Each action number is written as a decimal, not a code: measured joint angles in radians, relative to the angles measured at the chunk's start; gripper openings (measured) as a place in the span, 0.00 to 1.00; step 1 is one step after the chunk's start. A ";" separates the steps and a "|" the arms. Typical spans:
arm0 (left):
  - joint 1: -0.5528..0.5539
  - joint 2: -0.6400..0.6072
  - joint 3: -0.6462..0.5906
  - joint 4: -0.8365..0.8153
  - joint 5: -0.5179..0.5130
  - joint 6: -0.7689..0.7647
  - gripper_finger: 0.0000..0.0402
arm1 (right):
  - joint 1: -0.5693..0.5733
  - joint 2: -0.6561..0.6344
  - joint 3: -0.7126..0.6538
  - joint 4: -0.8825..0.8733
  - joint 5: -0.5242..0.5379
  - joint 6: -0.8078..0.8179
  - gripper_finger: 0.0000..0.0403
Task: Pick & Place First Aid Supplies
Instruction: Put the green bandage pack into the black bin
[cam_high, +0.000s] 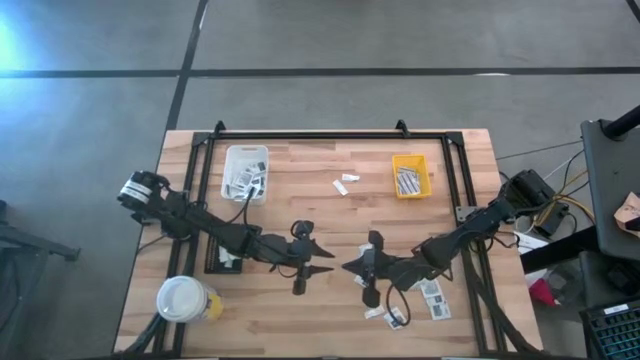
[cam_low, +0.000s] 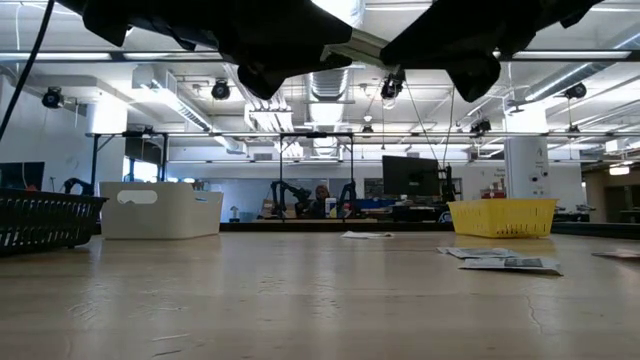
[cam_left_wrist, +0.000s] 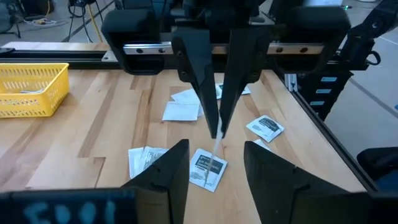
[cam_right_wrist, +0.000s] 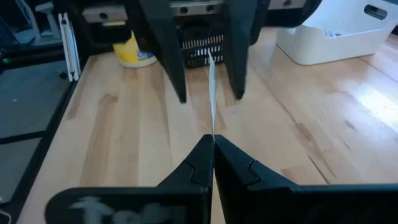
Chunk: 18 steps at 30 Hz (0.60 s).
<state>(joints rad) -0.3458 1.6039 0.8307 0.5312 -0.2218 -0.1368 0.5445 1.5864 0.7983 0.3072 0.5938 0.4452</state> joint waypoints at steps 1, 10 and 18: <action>0.000 0.000 0.000 0.000 0.000 0.000 0.34 | -0.003 0.000 0.000 0.002 0.000 0.000 0.02; 0.002 0.000 0.000 0.013 0.000 -0.002 0.08 | -0.005 0.000 0.000 0.000 0.000 0.000 0.02; 0.004 0.000 -0.001 0.030 0.000 0.005 0.01 | -0.005 0.000 -0.001 -0.002 -0.001 0.000 0.02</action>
<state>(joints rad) -0.3420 1.6039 0.8299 0.5613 -0.2218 -0.1318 0.5396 1.5860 0.7975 0.3054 0.5930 0.4450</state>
